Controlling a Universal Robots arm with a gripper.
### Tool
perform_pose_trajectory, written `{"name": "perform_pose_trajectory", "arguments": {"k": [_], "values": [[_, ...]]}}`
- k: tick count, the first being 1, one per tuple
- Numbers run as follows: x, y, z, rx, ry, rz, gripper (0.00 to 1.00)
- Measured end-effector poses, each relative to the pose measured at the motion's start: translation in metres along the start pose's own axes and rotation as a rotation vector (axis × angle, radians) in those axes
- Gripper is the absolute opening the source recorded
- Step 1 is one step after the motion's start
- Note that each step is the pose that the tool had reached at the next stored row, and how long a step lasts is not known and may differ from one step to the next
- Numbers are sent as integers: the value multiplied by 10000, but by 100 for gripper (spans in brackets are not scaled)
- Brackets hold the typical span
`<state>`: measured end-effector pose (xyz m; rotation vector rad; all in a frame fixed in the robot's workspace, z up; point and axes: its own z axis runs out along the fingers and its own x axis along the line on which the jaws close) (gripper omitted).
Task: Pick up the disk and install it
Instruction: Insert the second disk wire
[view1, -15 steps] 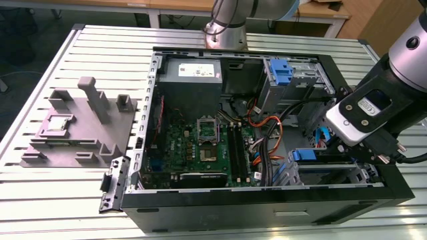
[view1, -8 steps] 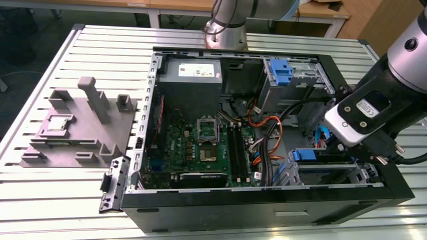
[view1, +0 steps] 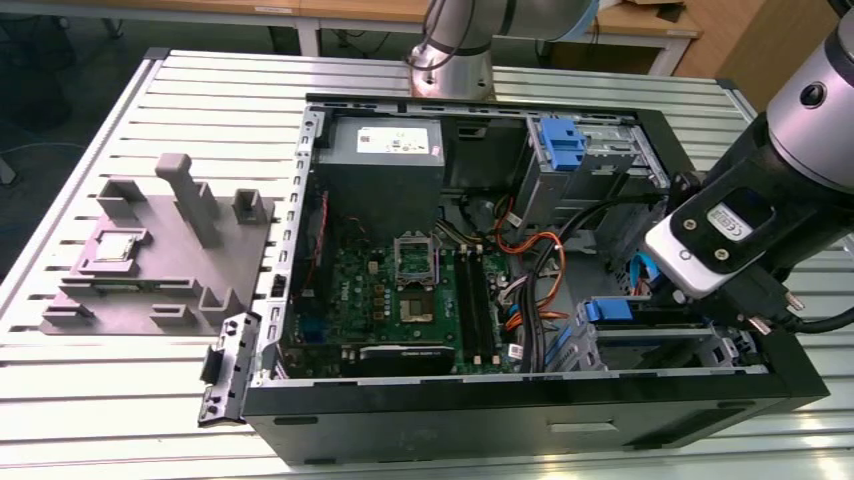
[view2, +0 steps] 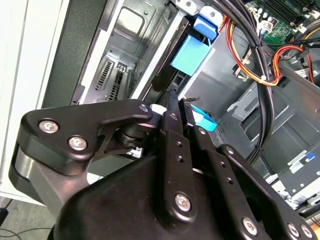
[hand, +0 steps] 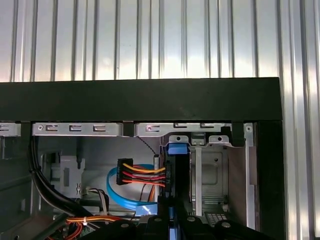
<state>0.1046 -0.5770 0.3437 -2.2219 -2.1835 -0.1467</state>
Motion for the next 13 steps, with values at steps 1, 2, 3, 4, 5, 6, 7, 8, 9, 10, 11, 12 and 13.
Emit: {"name": "perform_pose_trajectory", "arguments": {"k": [1, 2, 3, 4, 5, 6, 7, 8, 9, 10, 11, 12, 13], "values": [[0, 0, 3, -12, 1, -12, 16], [-1, 0, 5, -23, 0, -17, 16], [-1, 0, 8, -35, 2, -20, 16], [-1, -1, 10, -48, 1, -23, 16], [-1, -1, 14, -61, 3, -25, 16], [-2, -1, 18, -73, 4, -29, 16], [-2, -1, 23, -82, 4, -36, 16], [-2, -1, 26, -87, 5, -49, 16], [-3, -2, 28, -93, 4, -63, 16], [-3, -2, 32, -114, 5, -88, 16], [-3, -4, 34, -128, 7, -93, 16], [-3, -5, 37, -137, 8, -96, 16], [-4, -5, 40, -140, 10, -97, 16]]}}
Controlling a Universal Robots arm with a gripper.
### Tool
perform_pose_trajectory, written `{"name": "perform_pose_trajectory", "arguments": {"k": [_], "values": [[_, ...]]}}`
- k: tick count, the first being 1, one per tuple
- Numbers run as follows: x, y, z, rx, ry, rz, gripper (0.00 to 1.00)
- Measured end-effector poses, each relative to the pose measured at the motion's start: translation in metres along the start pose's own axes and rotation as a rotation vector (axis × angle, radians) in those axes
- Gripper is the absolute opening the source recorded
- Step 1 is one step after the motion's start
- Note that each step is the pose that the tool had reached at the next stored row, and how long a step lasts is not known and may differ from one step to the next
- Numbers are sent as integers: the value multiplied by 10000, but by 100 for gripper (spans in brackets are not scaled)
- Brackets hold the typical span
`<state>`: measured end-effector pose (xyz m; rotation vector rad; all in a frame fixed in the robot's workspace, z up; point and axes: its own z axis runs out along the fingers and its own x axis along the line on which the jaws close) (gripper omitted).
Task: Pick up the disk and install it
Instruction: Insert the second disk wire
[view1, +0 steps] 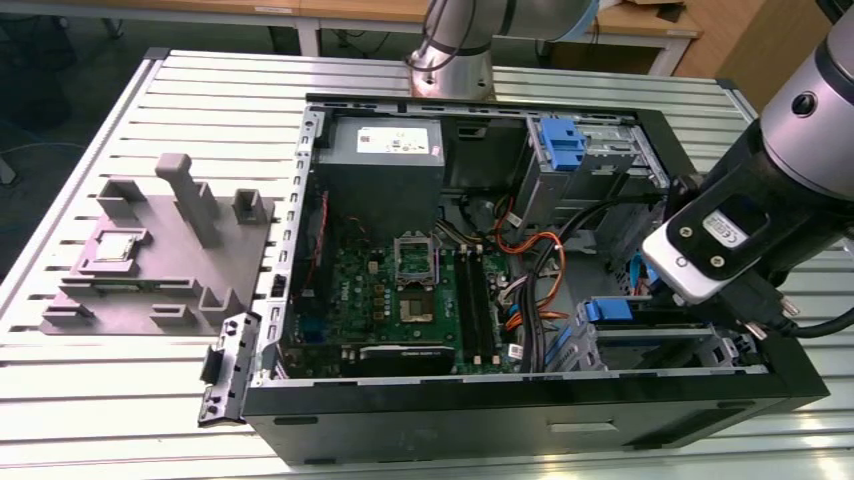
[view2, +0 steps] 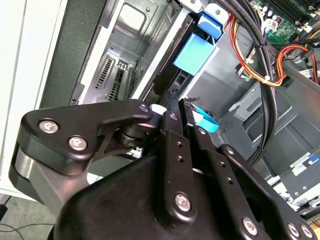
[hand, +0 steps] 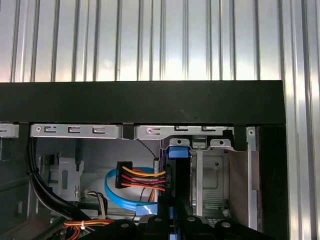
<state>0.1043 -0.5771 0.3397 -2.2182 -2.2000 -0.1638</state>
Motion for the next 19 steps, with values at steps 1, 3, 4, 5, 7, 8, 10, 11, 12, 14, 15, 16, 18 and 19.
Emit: {"name": "perform_pose_trajectory", "arguments": {"k": [1, 3, 4, 5, 7, 8, 10, 11, 12, 14, 15, 16, 18, 19], "values": [[-1, 0, 4, -2, 1, -1, 16], [-1, -1, 7, -2, -2, -1, 16], [-1, -1, 9, -2, -1, 0, 16], [-1, -1, 11, -2, 1, 0, 16], [-2, -1, 17, -2, 3, 0, 16], [-2, -2, 21, -2, 5, 0, 16], [-3, -2, 24, -2, 15, 0, 16], [-2, -4, 24, -3, 31, 2, 16], [-2, -5, 24, -9, 47, 1, 16], [-2, -10, 24, -32, 105, 4, 16], [-3, -12, 24, -45, 142, 4, 16], [-2, -13, 23, -60, 159, 3, 16], [-2, -13, 24, -87, 162, 0, 16], [-2, -13, 25, -98, 162, 0, 16]]}}
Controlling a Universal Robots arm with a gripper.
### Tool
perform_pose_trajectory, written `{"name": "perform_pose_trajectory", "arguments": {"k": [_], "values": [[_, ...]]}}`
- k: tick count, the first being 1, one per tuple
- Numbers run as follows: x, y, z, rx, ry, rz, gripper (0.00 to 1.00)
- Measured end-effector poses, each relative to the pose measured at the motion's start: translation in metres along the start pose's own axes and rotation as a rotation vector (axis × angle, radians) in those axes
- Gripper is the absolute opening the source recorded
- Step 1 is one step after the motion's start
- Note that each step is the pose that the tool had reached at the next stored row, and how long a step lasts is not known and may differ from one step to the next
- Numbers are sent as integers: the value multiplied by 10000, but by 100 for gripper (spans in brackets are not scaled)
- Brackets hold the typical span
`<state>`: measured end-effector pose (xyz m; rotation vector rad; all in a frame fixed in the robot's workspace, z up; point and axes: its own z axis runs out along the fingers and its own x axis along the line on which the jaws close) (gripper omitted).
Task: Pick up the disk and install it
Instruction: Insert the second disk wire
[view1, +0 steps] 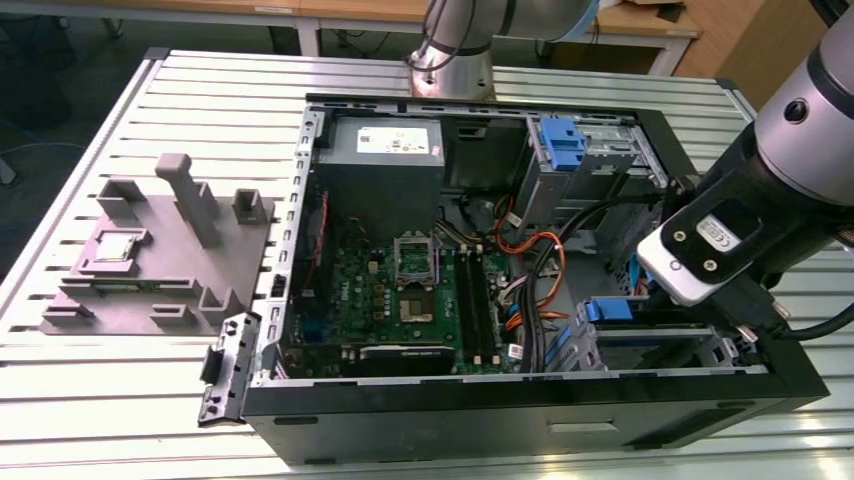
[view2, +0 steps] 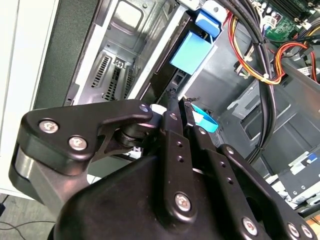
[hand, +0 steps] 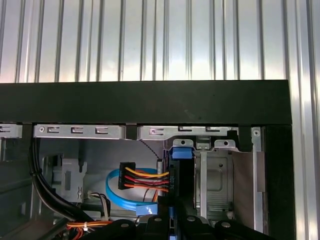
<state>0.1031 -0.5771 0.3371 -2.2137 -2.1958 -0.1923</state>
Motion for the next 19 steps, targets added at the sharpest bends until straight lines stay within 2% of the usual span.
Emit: {"name": "perform_pose_trajectory", "arguments": {"k": [5, 19], "values": [[-2, -1, 14, -26, 0, -2, 16], [-8, -5, 65, -26, -4, -2, 16]]}}
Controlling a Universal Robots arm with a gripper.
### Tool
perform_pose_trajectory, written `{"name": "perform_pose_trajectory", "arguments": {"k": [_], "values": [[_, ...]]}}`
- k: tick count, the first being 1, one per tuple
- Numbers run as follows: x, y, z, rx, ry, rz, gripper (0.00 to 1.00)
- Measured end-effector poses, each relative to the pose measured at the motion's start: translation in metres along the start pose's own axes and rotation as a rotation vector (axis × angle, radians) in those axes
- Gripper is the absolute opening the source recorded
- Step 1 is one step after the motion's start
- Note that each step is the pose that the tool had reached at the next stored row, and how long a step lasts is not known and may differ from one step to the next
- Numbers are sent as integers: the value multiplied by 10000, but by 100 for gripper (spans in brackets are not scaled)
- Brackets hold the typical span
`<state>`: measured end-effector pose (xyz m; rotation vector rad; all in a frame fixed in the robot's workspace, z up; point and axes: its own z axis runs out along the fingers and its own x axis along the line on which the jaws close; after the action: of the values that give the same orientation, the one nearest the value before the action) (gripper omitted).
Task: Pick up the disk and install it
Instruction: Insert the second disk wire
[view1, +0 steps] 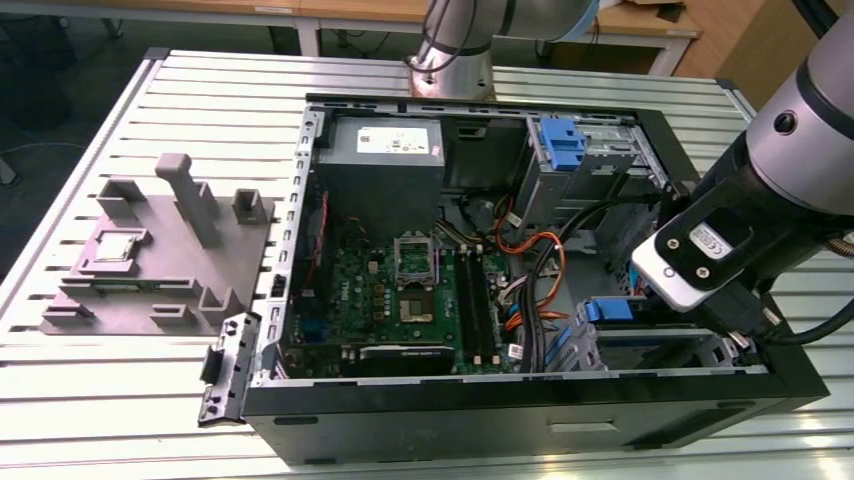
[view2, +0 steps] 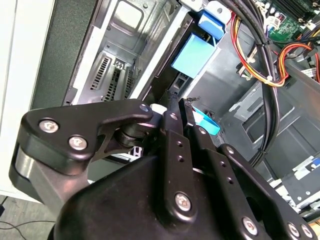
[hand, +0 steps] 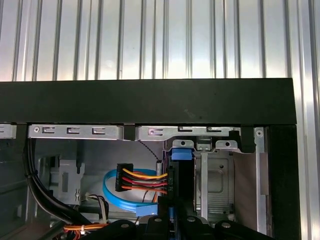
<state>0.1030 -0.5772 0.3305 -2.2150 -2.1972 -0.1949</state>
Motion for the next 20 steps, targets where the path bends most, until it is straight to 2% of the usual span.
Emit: {"name": "perform_pose_trajectory", "arguments": {"k": [6, 7, 13, 15, 16, 18, 20], "values": [[0, 0, 2, -1, 8, 0, 17], [1, 1, -7, -1, 5, 0, 24], [16, 12, -157, 24, 5, 2, 24], [18, 14, -182, 38, 5, 4, 24], [18, 15, -181, 40, 6, 4, 22], [18, 15, -181, 41, 6, 4, 10], [18, 15, -182, 41, 4, 4, 10]]}}
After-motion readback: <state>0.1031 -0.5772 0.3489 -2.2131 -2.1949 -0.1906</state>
